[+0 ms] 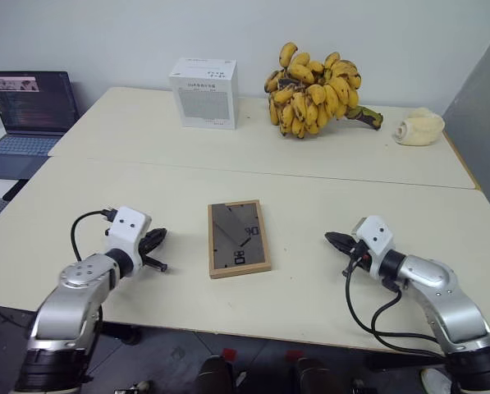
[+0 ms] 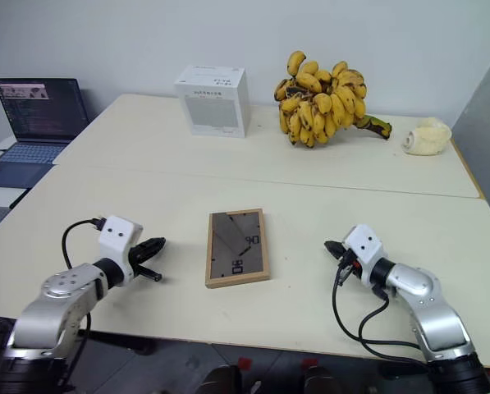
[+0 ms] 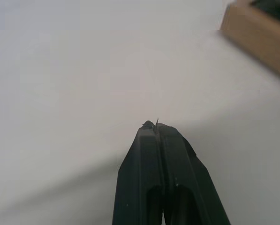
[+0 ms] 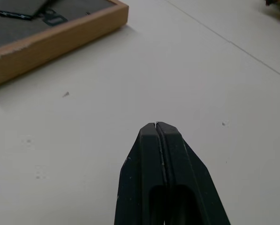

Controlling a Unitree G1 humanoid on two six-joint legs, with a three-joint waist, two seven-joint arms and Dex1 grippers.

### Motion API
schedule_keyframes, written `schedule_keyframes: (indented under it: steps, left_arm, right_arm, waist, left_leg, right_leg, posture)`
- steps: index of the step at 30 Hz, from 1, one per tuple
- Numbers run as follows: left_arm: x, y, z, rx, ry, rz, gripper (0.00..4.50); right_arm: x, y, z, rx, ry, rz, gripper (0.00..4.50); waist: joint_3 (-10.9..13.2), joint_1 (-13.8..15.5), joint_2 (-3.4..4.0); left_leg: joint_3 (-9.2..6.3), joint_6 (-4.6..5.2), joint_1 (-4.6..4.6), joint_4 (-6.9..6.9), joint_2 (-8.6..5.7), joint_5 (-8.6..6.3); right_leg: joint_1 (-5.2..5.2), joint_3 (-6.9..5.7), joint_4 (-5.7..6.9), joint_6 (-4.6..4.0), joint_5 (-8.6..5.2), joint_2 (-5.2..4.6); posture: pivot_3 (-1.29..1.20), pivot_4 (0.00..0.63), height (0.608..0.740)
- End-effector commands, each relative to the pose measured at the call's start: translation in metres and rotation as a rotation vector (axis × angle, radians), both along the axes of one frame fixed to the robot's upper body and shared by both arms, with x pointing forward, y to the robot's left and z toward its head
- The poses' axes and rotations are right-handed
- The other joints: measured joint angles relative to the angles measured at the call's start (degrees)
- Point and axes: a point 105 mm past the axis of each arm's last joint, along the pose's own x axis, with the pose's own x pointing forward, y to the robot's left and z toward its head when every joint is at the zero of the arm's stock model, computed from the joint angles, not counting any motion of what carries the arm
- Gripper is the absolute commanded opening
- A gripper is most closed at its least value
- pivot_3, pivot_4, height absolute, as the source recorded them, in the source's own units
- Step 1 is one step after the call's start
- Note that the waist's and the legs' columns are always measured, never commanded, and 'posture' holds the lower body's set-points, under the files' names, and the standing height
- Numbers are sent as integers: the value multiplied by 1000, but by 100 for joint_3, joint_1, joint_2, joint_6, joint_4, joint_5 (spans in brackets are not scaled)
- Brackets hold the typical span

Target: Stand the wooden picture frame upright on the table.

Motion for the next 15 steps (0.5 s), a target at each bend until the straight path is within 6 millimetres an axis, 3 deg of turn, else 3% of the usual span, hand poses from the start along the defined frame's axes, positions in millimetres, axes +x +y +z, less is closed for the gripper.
schedule_keyframes:
  steps: [1,8,15]
  left_arm:
    - [16,-26,-6,23,-26,-73,27]
    - [42,-93,-5,-12,-52,-274,27]
    - [39,-149,-3,-31,-43,-504,27]
  right_arm:
    - [3,6,11,8,-67,-4,0]
    - [4,3,11,41,-73,-67,0]
    - [3,1,12,59,-77,-111,0]
  waist:
    - [-2,21,4]
    - [-3,41,5]
    - [-4,34,6]
  left_leg:
    - [-2,0,1,4,-1,0]
    - [-6,5,3,32,-13,4]
    - [-7,6,-1,30,-14,4]
  right_leg:
    - [3,-1,0,2,1,0]
    - [27,1,-7,31,17,-5]
    - [24,0,-7,30,18,-5]
  posture:
    - [0,150,740]
    - [0,150,740]
    - [0,150,740]
